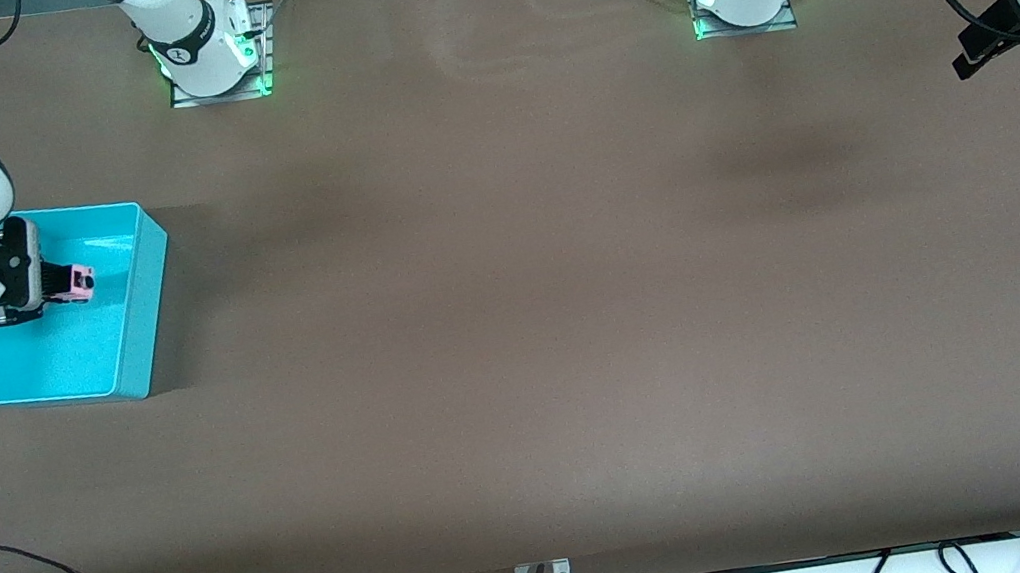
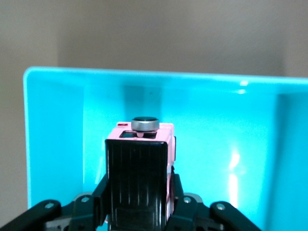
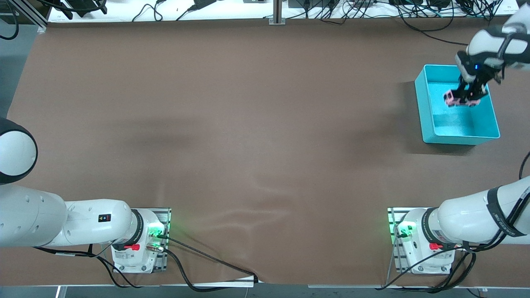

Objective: Wind and store pink jeep toy

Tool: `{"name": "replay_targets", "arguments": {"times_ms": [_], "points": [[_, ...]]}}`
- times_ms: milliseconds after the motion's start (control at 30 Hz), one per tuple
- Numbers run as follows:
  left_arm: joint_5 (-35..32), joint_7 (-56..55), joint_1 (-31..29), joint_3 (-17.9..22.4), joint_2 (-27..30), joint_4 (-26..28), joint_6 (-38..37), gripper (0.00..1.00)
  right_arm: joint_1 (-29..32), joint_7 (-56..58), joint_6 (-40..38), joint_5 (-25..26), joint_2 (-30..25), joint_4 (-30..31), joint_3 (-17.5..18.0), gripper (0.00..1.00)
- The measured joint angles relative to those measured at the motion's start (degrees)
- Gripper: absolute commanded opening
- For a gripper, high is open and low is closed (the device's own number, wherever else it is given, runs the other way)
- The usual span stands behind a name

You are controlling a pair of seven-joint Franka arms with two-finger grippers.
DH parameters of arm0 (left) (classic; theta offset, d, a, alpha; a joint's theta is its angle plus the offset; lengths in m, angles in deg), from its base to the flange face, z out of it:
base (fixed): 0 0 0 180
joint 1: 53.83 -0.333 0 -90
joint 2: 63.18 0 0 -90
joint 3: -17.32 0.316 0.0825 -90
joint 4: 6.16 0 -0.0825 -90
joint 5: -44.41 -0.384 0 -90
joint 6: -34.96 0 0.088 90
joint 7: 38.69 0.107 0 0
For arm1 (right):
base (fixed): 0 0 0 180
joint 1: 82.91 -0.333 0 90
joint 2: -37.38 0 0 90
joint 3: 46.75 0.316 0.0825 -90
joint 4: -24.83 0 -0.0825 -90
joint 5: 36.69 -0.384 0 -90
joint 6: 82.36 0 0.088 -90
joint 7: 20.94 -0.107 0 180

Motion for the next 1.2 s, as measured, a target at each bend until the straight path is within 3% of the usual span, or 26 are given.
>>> {"name": "replay_targets", "arguments": {"times_ms": [334,534,634,801,1202], "points": [[0.0,0.0,0.0,-0.2,-0.1,0.0,-0.4,1.00,0.0,2.4,7.3,0.0,0.4,7.1,-2.6,0.03],[0.0,0.0,0.1,-0.4,-0.1,0.0,-1.4,1.00,0.2,2.5,10.8,-0.1,1.6,9.0,-2.9,0.18],[0.0,0.6,0.1,-0.4,-0.1,0.0,-1.8,1.00,0.2,2.5,11.6,-0.4,2.5,9.2,-2.9,0.37],[0.0,3.0,0.1,-0.5,-0.2,0.0,-2.1,1.00,0.4,2.5,12.8,-1.6,4.5,9.3,-2.9,1.00],[0.0,3.7,0.2,-0.5,-0.2,0.0,-2.2,1.00,0.3,2.6,12.4,-2.6,4.7,6.9,-2.1,1.00]]}}
